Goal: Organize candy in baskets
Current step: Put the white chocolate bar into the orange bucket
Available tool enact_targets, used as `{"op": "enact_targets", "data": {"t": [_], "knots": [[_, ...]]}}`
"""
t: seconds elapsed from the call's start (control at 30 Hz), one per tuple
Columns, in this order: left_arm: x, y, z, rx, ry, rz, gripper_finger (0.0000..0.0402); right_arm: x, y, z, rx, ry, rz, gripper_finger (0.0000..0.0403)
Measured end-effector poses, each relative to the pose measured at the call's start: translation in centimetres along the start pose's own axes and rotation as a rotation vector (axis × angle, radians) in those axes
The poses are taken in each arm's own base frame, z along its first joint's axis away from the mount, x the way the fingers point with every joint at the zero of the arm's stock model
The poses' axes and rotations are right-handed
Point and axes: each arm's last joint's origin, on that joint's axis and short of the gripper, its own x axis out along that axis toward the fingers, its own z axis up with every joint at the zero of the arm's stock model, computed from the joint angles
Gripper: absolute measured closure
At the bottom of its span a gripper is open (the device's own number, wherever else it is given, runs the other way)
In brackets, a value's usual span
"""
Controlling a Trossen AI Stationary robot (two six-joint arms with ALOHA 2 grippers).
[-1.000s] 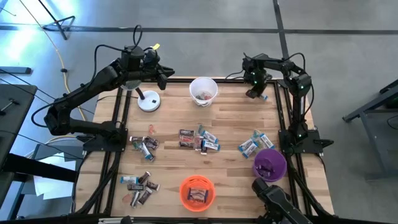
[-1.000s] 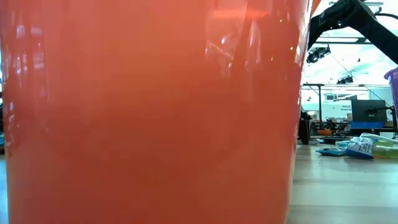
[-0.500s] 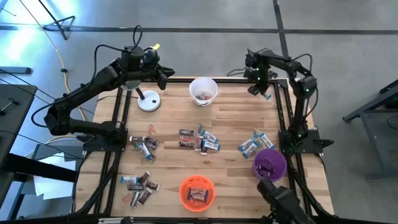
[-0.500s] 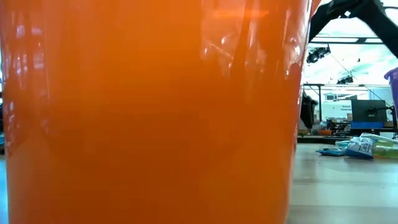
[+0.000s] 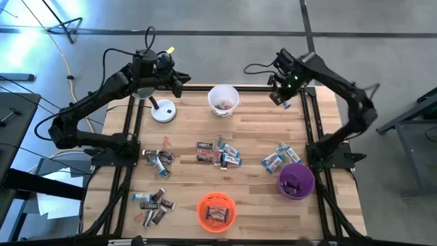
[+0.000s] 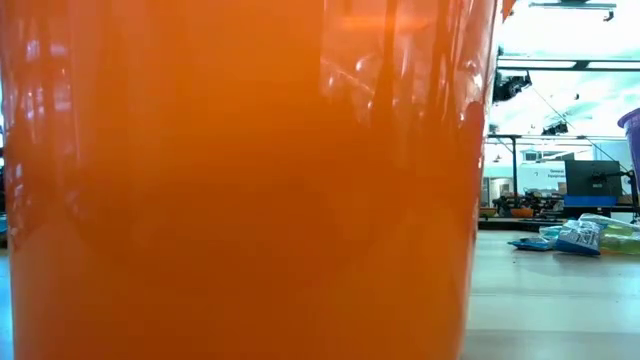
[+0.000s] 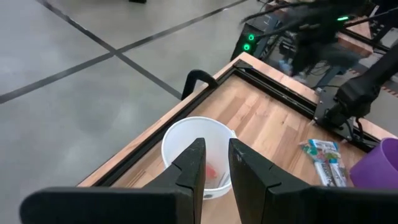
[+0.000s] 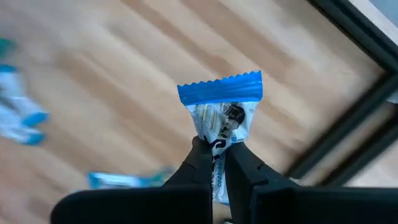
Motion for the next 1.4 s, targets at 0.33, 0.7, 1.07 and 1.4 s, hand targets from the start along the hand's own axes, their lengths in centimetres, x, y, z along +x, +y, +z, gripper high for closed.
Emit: {"op": "enact_targets", "data": {"t": [0.33, 0.7, 1.07, 1.4], "knots": [[0.0, 0.0, 0.0, 0.0, 0.0, -0.001, 0.0346, -5.3, 11.5, -7.2, -0.025, -0.287, 0.289, 0.0401], [0.1, -0.3, 0.0, -0.045, 0.001, -0.013, 0.0346, -4.7, 23.1, -14.5, -0.221, -0.22, 0.61, 0.04], [0.0, -0.6, 0.0, -0.129, 0.02, -0.124, 0.0346, -0.2, 30.0, -20.7, -0.406, -0.06, 0.63, 0.04], [0.1, -1.6, -0.2, -0.2, 0.055, -0.221, 0.0346, 3.4, 35.7, -21.9, -0.467, -0.086, 0.854, 0.04]]}}
